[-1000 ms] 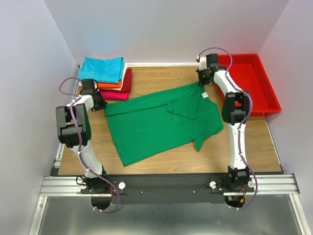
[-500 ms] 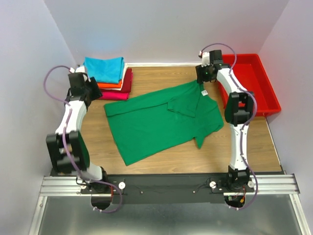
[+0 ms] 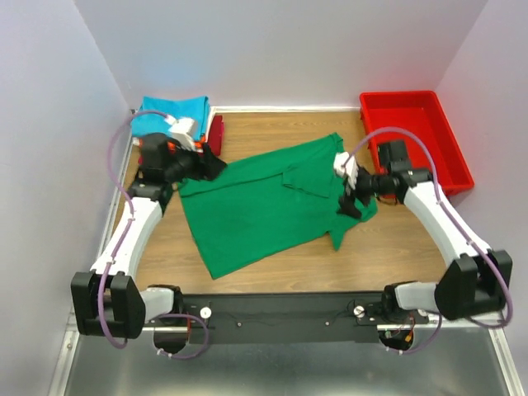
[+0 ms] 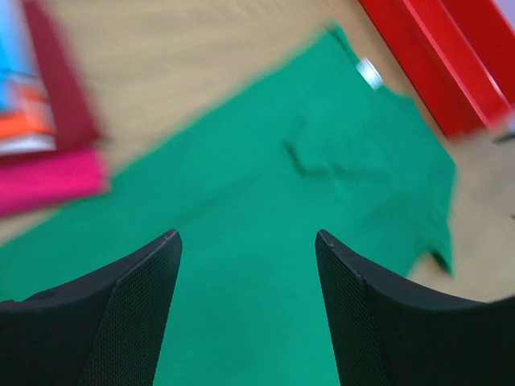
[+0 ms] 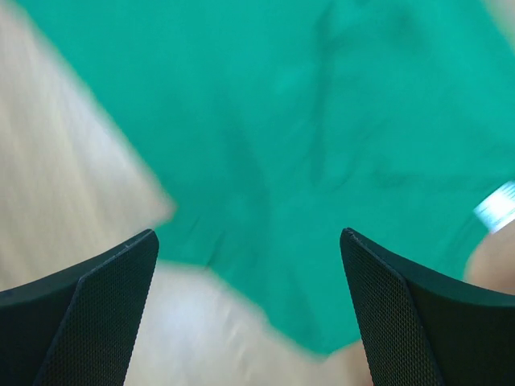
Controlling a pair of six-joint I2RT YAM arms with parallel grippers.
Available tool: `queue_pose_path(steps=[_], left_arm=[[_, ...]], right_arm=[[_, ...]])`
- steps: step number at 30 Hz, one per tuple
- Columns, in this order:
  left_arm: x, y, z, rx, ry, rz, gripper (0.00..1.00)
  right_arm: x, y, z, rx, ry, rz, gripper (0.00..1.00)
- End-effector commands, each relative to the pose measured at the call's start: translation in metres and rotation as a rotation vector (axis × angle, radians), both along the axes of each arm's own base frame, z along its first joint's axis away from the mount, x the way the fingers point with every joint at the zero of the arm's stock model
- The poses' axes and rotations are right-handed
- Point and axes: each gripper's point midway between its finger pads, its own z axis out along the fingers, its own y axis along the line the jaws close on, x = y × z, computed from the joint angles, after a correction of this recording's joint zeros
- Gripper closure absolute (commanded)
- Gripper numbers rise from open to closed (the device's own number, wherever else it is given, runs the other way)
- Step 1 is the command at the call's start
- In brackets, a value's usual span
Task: Fold and stack the t-shirts
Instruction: Fold the tshirt
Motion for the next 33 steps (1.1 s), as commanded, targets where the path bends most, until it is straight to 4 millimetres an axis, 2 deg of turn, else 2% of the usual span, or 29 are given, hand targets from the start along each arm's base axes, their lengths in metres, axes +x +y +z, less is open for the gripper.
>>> queue_pose_path(steps=[1,3,4,6,8,9,13,15,19,22,23,30,33], left_arm=[[-0.038,-0.041,-0.021,0.009,0.063,-0.169,0.27],[-0.048,-0.045,-0.032,0.016,0.078,-0.178,0.28],[-0.053,-0.044,-0.037,0.022,0.071,-0.184,0.28],[-0.055,-0.043,-0.038,0.023,0.051,-0.185,0.28],[-0.057,-0.044,-0.035,0.019,0.007,-0.191,0.28],[-0.06,-0.044,-0.044,0.016,0.022,-0.188,0.28],[-0.063,-0.045,-0.043,-0.003,-0.001,-0.197,0.28],[-0.061,-0.043,-0.04,0.012,-0.017,-0.186,0.28],[-0.061,-0.043,-0.039,0.012,-0.022,-0.184,0.28],[-0.061,-0.043,-0.04,0.013,-0.017,-0.186,0.28],[-0.061,-0.043,-0.039,0.013,-0.02,-0.186,0.28],[-0.062,-0.044,-0.038,0.011,-0.024,-0.192,0.28],[-0.062,-0.044,-0.038,0.01,-0.021,-0.195,0.28]], right_arm=[[-0.045,-0.063,-0.058,-0.346,0.062,0.002,0.01],[-0.058,-0.08,-0.069,-0.416,0.1,-0.067,0.03],[-0.063,-0.091,-0.075,-0.459,0.119,-0.112,0.08],[-0.068,-0.097,-0.082,-0.489,0.132,-0.121,0.09],[-0.069,-0.095,-0.089,-0.479,0.14,-0.111,0.13],[-0.071,-0.092,-0.095,-0.468,0.165,-0.099,0.16],[-0.074,-0.067,-0.106,-0.357,0.247,-0.047,0.27],[-0.065,-0.067,-0.111,-0.37,0.242,-0.069,0.27],[-0.035,-0.071,-0.112,-0.397,0.209,-0.164,0.27],[-0.022,-0.075,-0.127,-0.447,0.242,-0.2,0.44],[-0.021,-0.076,-0.13,-0.456,0.251,-0.206,0.5],[-0.013,-0.071,-0.138,-0.468,0.235,-0.222,0.52],[-0.012,-0.069,-0.139,-0.476,0.232,-0.225,0.65]])
